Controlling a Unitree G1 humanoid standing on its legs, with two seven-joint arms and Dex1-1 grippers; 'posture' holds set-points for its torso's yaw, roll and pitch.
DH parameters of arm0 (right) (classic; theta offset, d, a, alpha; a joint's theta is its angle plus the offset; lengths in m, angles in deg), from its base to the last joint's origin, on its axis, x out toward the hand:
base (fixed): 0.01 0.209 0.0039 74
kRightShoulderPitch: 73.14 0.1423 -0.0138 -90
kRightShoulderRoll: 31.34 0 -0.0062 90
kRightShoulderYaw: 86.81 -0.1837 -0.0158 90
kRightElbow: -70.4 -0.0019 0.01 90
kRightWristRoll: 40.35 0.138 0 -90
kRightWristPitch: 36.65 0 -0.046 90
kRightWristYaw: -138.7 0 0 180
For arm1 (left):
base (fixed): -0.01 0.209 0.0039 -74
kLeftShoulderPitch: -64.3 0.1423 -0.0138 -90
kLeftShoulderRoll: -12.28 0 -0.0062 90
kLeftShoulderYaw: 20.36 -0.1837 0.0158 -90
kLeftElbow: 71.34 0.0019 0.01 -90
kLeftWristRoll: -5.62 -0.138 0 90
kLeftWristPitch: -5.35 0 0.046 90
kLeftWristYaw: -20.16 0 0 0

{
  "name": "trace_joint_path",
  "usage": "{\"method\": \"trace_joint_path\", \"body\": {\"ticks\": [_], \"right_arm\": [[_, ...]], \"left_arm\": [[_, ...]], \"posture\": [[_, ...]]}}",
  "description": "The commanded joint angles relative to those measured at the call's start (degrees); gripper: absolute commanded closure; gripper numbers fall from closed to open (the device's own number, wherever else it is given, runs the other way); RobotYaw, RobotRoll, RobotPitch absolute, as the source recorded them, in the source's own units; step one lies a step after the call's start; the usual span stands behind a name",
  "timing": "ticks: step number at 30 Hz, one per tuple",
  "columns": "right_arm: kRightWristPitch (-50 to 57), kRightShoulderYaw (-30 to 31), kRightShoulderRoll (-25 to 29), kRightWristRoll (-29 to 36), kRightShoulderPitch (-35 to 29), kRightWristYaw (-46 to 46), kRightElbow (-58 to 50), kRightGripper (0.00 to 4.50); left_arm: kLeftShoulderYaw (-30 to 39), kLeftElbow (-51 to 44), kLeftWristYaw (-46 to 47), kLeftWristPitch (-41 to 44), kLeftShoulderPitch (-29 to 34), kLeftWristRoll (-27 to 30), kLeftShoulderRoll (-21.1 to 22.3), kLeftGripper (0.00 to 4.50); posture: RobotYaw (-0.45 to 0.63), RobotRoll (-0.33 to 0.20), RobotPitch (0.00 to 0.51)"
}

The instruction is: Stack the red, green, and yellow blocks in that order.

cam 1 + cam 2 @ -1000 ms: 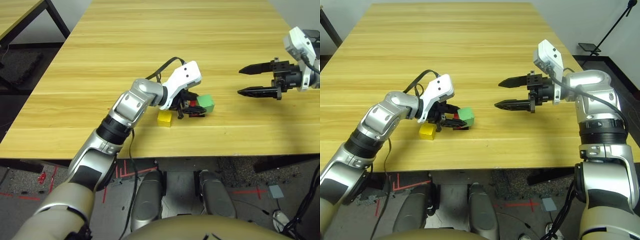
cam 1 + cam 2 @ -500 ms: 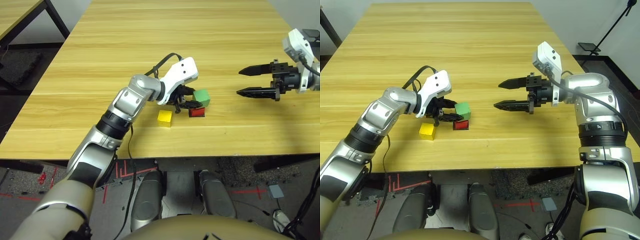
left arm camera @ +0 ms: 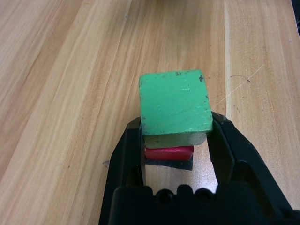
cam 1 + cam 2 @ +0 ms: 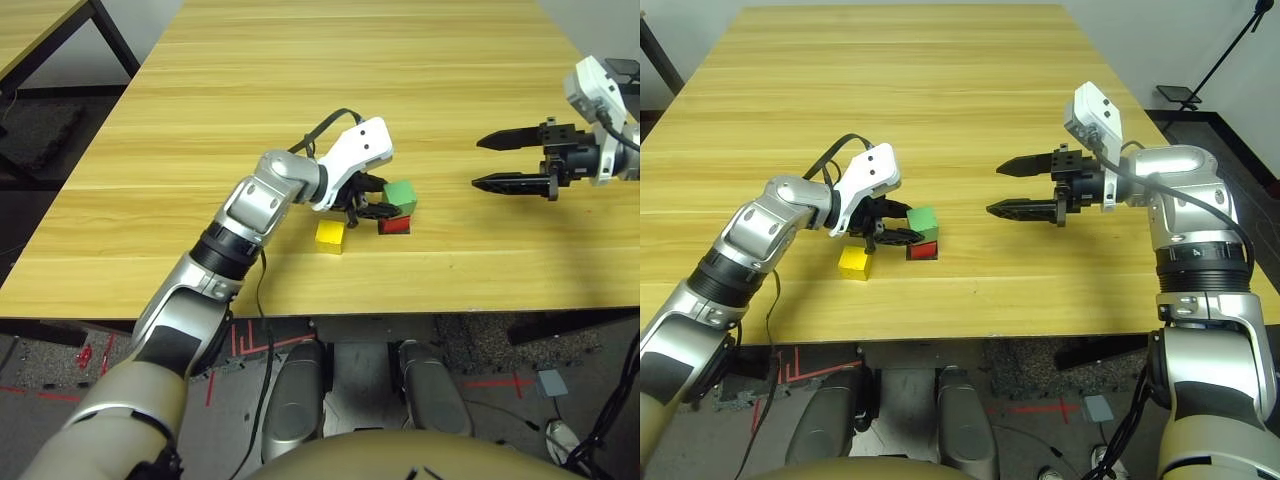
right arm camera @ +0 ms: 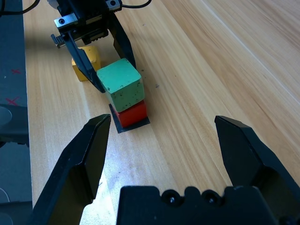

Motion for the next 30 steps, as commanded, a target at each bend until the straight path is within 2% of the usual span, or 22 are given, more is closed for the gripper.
{"method": "trace_joint_path", "body": {"ticks": [1,8,9,11,14,18,20,23,30], "right_arm": [[0.6,-0.5,-0.2,1.3,0.3,0.3,-0.8,0.00],[0.6,-0.6,-0.4,1.2,0.6,0.7,-0.6,0.00],[0.6,-0.5,-0.4,1.2,0.7,0.7,-0.6,0.00],[0.7,-0.5,-0.5,1.2,1.1,0.6,-0.5,0.00],[0.4,-0.4,-0.6,1.1,1.6,0.4,0.1,0.00],[-0.2,0.0,-0.9,0.6,2.7,0.1,1.7,0.00],[-0.5,0.2,-1.3,0.4,3.3,0.0,2.4,0.00],[-0.8,0.5,-1.7,0.2,4.1,-0.1,3.3,0.00],[-0.6,0.8,-1.8,0.1,4.9,-0.6,3.5,0.00]], "left_arm": [[0.0,0.0,-0.4,0.0,0.9,-0.5,0.4,2.48],[1.7,-0.6,0.0,0.6,0.9,0.5,0.5,0.16],[2.5,-1.6,-0.2,0.9,0.5,0.9,1.2,0.04],[4.6,-4.3,-1.6,2.1,-0.5,1.9,3.9,0.04],[5.8,-9.9,-6.5,4.3,-0.7,3.3,11.5,0.04],[4.9,-17.8,-14.3,6.2,4.4,4.4,24.9,0.04],[4.9,-19.9,-15.5,6.9,7.7,5.1,28.1,0.04],[5.1,-21.2,-15.1,5.3,11.6,4.9,28.7,0.04],[4.5,-15.8,-10.4,-1.8,13.5,1.2,23.6,0.04]], "posture": [[0.15,-0.031,0.111],[0.16,-0.034,0.108],[0.16,-0.036,0.106],[0.17,-0.041,0.103],[0.18,-0.040,0.102],[0.20,-0.042,0.098],[0.21,-0.044,0.099],[0.21,-0.049,0.099],[0.21,-0.058,0.099]]}}
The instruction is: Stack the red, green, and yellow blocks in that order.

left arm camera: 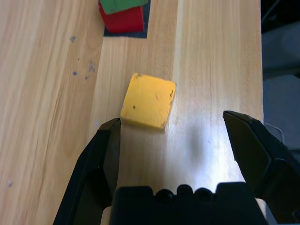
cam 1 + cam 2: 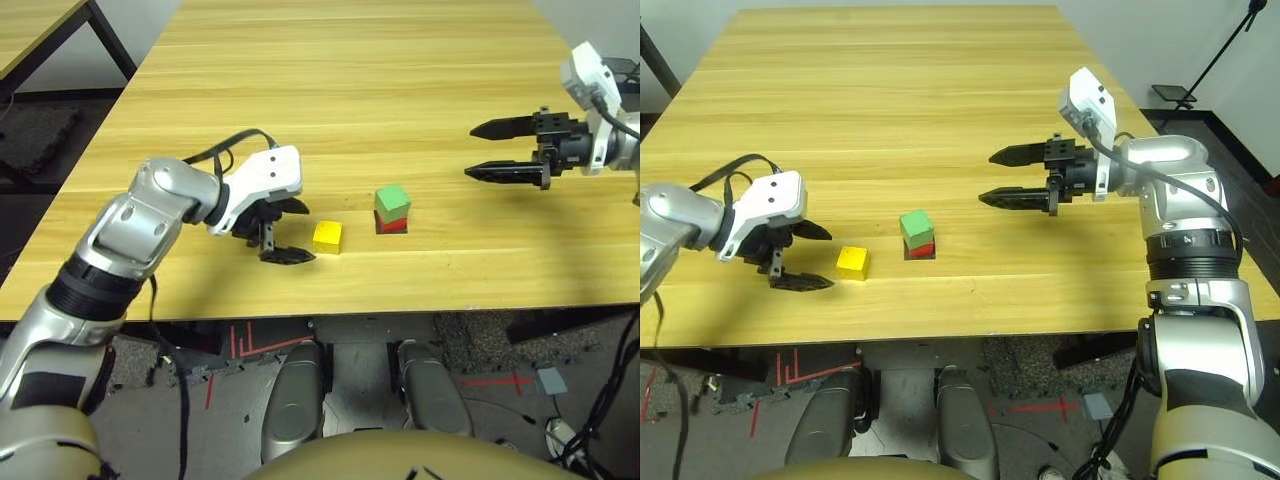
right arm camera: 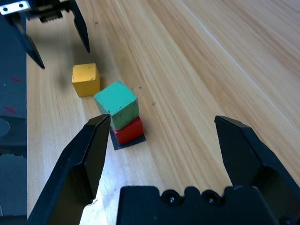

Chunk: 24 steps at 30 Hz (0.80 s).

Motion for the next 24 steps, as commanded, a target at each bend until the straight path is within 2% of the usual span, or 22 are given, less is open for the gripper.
{"method": "trace_joint_path", "body": {"ticks": [1,8,16,19,24], "right_arm": [[-0.1,0.4,0.2,0.2,0.2,-0.4,-0.2,0.00],[0.9,0.1,0.3,0.6,-0.4,-0.1,-1.6,0.00],[1.9,-0.5,0.5,1.0,-1.3,0.6,-3.1,0.00],[2.2,-0.8,0.3,1.3,-1.7,1.2,-3.5,0.00],[1.9,-0.9,-0.1,1.4,-1.9,1.7,-3.3,0.00]], "left_arm": [[-1.0,2.5,1.4,-3.1,-0.1,-1.7,-1.8,0.04],[-2.5,6.8,1.8,-6.5,-0.8,-3.6,-5.4,0.04],[-3.5,7.9,1.8,-5.9,0.5,-4.1,-7.3,0.04],[-3.1,8.5,3.4,-3.7,1.2,-3.6,-8.7,0.61],[-1.8,7.8,4.7,-2.7,0.7,-4.1,-8.4,2.26]], "posture": [[0.21,-0.058,0.099],[0.19,-0.064,0.090],[0.18,-0.057,0.096],[0.18,-0.051,0.096],[0.19,-0.041,0.090]]}}
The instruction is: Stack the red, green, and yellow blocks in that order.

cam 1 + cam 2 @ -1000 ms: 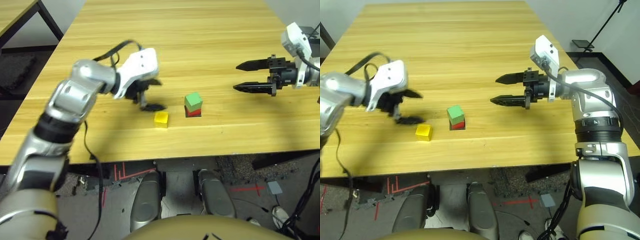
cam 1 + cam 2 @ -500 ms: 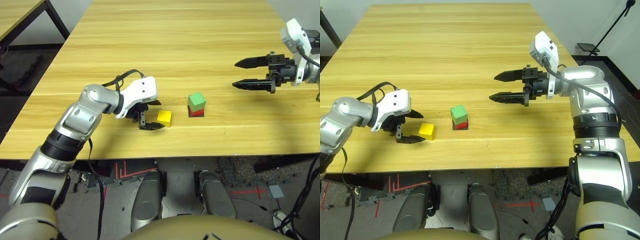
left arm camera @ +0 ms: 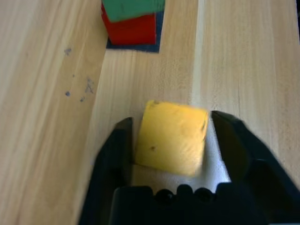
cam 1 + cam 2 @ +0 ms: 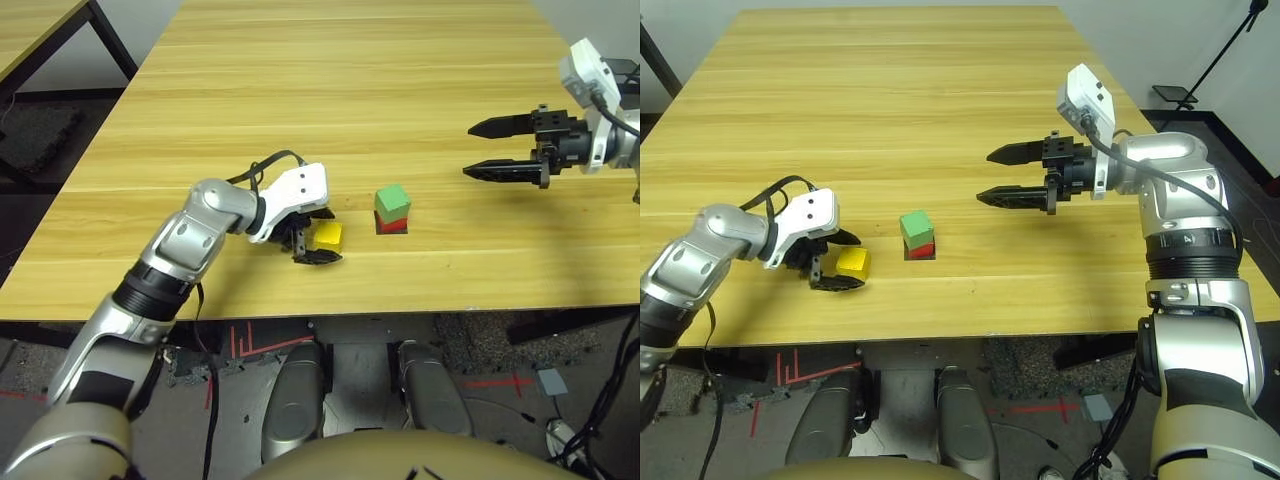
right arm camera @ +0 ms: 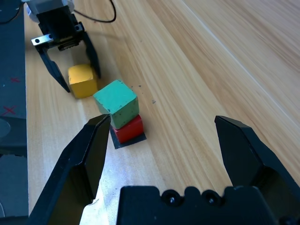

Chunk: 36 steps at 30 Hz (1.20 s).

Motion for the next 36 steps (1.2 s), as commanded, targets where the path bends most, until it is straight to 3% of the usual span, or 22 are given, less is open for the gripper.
{"method": "trace_joint_path", "body": {"ticks": [1,8,11,15,25,36], "right_arm": [[-0.1,-0.8,-0.2,1.2,-0.6,0.5,-0.7,0.00],[-1.2,-0.7,-0.8,1.1,-0.8,0.6,0.3,0.00],[-2.1,-0.7,-0.8,0.9,-1.0,0.3,1.1,0.00],[-3.0,-0.7,-1.0,0.8,-1.4,0.2,1.9,0.00],[-2.0,-1.4,-0.7,1.6,-3.6,0.9,-0.4,0.00],[-0.2,-1.8,0.4,3.1,-6.0,2.3,-3.3,0.00]], "left_arm": [[1.2,-1.1,0.7,2.0,-0.7,-0.2,1.2,2.57],[5.2,-9.1,2.8,17.3,-9.9,3.3,2.8,2.56],[6.9,-11.4,4.8,26.3,-16.1,5.9,1.7,2.56],[7.7,-10.6,8.2,32.4,-23.1,8.0,-1.7,2.56],[2.2,-2.2,14.8,31.4,-26.7,7.6,-10.7,2.56],[-3.3,-2.7,15.1,32.4,-25.9,8.9,-12.6,2.56]], "posture": [[0.19,-0.040,0.089],[0.23,-0.009,0.081],[0.23,0.004,0.076],[0.24,0.020,0.074],[0.20,0.028,0.092],[0.18,0.040,0.104]]}}
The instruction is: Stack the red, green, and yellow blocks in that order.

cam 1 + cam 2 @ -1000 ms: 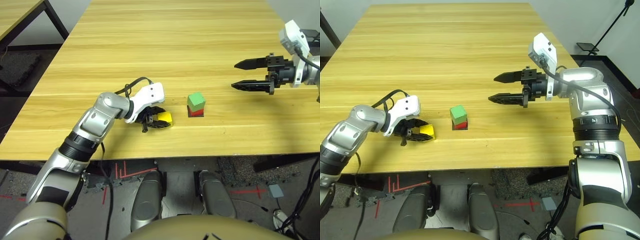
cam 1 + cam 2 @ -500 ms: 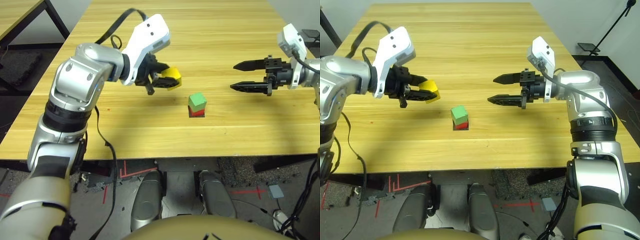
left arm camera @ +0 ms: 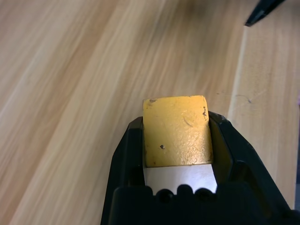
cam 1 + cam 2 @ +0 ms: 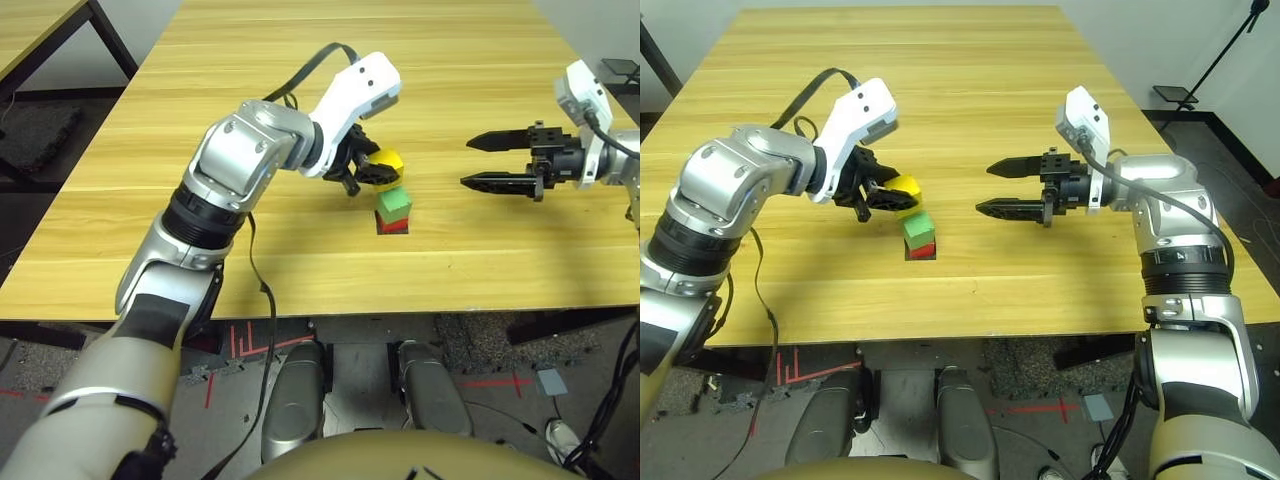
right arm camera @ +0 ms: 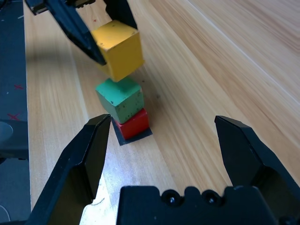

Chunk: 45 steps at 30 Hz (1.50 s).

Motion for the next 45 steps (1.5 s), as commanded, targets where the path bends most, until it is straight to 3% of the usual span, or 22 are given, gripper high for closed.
{"method": "trace_joint_path", "body": {"ticks": [1,32,37,40,45], "right_arm": [[0.7,-1.0,0.7,1.1,-0.9,0.5,-1.5,0.00],[2.1,-1.6,0.4,2.8,-3.4,2.6,-4.4,0.00],[1.9,-1.8,0.6,2.8,-3.1,2.5,-3.8,0.00],[1.3,-2.9,1.3,2.9,-3.2,2.5,-2.7,0.00],[1.2,-9.9,2.6,3.8,-1.6,8.5,6.0,0.00]], "left_arm": [[-1.6,-1.8,0.1,1.2,0.2,0.6,0.0,2.56],[-3.7,2.7,1.5,-3.3,0.3,-0.5,-2.6,2.56],[-3.6,1.2,0.6,-3.3,0.4,0.0,-1.4,0.98],[1.2,-2.2,1.8,-1.8,0.9,2.1,-1.1,0.04],[17.1,-8.5,11.1,1.3,3.5,4.7,-4.0,0.04]], "posture": [[0.18,0.042,0.106],[0.17,0.051,0.115],[0.18,0.036,0.109],[0.19,0.023,0.099],[0.22,-0.008,0.077]]}}
